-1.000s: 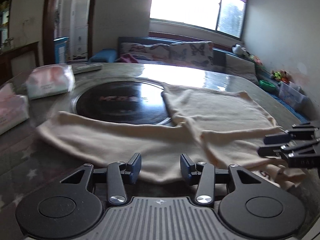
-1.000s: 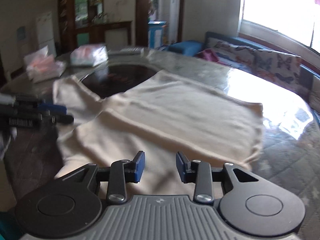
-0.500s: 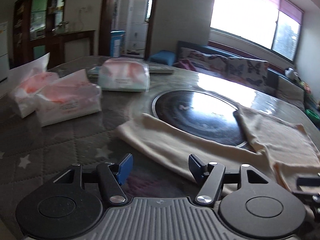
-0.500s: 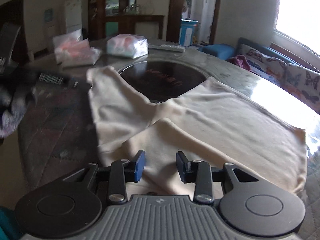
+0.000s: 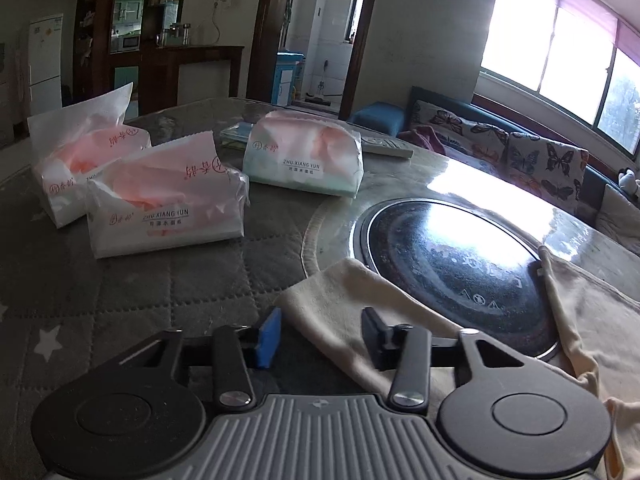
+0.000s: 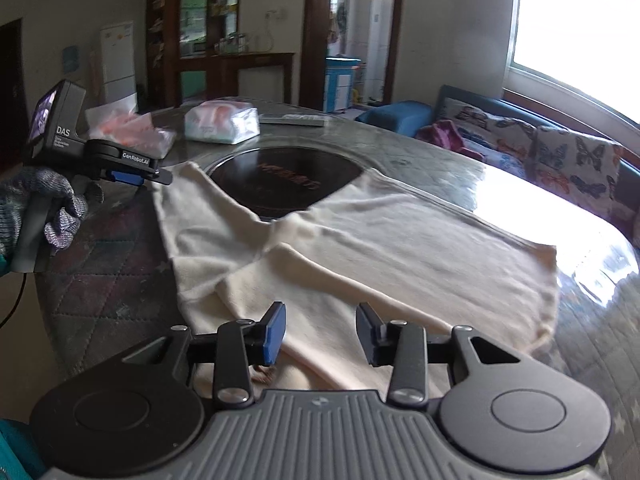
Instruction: Fold clothes
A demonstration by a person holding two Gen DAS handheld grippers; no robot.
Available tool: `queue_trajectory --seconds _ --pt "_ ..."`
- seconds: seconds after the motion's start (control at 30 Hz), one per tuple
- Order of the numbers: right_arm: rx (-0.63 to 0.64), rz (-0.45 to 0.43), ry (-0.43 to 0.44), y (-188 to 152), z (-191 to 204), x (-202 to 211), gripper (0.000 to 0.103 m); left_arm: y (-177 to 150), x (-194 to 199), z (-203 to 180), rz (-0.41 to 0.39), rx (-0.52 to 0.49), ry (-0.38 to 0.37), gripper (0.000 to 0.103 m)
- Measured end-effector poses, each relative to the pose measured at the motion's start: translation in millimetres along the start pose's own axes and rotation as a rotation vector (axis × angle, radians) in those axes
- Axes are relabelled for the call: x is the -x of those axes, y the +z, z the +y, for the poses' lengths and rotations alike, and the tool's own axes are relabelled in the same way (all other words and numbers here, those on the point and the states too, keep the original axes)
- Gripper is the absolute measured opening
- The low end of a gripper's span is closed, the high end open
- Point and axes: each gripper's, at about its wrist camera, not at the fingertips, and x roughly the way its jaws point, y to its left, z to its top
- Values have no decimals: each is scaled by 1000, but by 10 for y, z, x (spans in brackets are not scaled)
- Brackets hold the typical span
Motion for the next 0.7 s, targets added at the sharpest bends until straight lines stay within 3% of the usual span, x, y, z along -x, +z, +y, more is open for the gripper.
queue_trajectory --seconds 0.13,0.27,0.4,0.7 --pt "-49 -9 -24 -109 -118 111 39 26 -28 23 -4 25 25 11" --pt "-121 -28 -60 -245 -269 240 39 64 79 8 -12 72 -45 5" --pt "-190 -54 -92 -366 -417 361 39 131 408 -293 -65 18 -186 5" --pt "-319 -120 -149 -575 -694 572 39 132 1091 -1322 -100 -153 -574 5"
